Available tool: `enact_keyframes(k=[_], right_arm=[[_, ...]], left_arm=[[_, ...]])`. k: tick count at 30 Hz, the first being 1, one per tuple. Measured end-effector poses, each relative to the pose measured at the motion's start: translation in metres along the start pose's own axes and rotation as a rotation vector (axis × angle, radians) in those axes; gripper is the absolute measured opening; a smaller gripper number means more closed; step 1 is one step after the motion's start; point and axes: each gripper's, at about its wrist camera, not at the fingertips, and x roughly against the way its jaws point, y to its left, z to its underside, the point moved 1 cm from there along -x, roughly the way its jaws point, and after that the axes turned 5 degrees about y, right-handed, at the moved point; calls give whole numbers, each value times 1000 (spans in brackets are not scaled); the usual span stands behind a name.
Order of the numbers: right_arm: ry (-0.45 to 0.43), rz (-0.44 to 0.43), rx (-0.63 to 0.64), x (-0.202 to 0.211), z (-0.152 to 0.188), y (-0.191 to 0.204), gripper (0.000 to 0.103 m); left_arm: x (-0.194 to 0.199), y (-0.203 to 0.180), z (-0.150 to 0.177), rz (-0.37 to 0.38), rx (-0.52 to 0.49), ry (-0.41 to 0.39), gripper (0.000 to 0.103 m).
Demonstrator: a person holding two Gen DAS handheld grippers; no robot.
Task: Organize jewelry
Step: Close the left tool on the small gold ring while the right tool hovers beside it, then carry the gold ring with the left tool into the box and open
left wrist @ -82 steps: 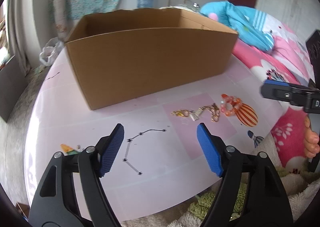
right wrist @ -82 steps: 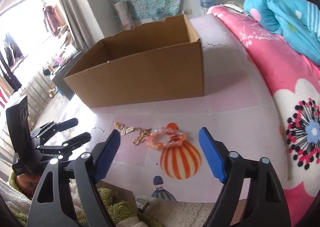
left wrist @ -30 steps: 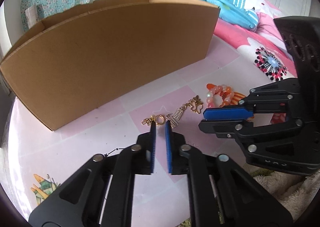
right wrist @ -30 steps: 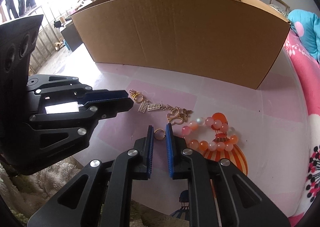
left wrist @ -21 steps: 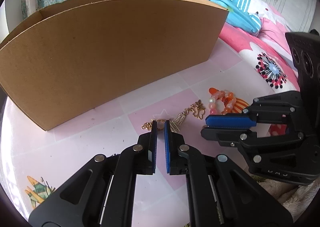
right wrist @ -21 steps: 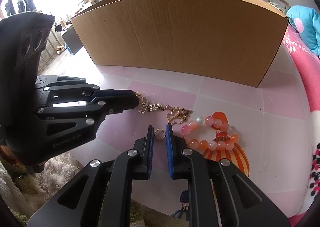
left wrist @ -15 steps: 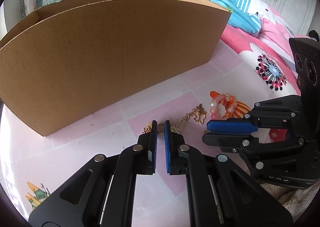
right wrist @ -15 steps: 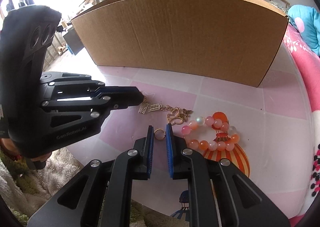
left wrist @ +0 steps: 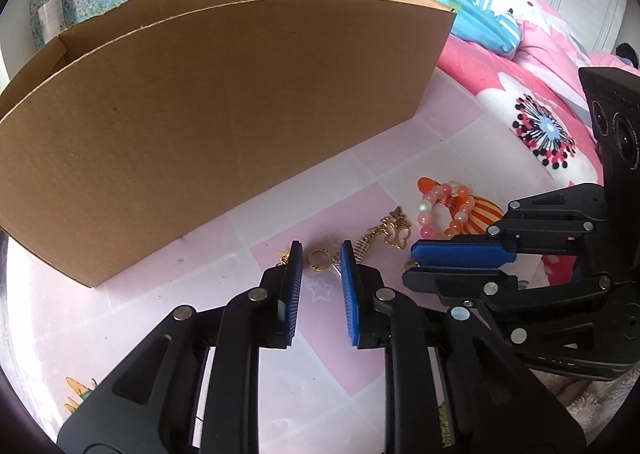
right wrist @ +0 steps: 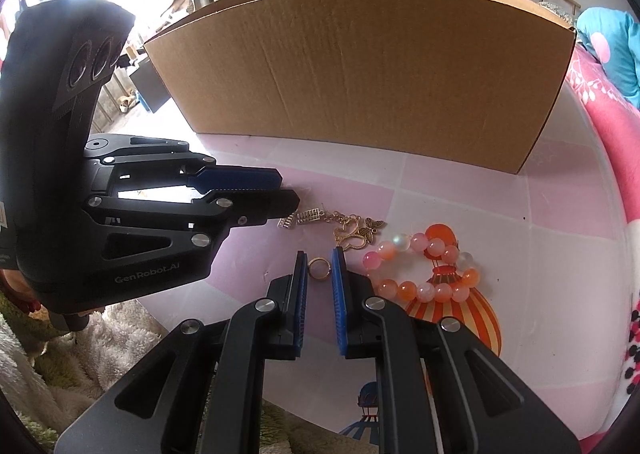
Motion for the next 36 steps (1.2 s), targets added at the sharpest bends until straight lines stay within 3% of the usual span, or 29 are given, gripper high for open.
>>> enact_keyframes(k=[9, 14, 17, 28, 36], right_arm=[[-1, 1, -1, 0, 0, 0, 13], [-1, 0, 0, 0, 0, 1, 13], [-2, -1, -1, 0, 0, 1, 13], [-7, -14, -14, 1, -3, -2, 13], [-42, -15, -3, 13, -6, 1, 12]], left_arm=[[-1, -7, -2, -60, -65, 15, 18], [-1, -5, -2, -55, -57, 16, 16], [-2, -8, -2, -44, -62, 16, 9], [1, -4, 2, -47, -51, 0, 9], [27, 2, 4, -35, -20, -66, 9]])
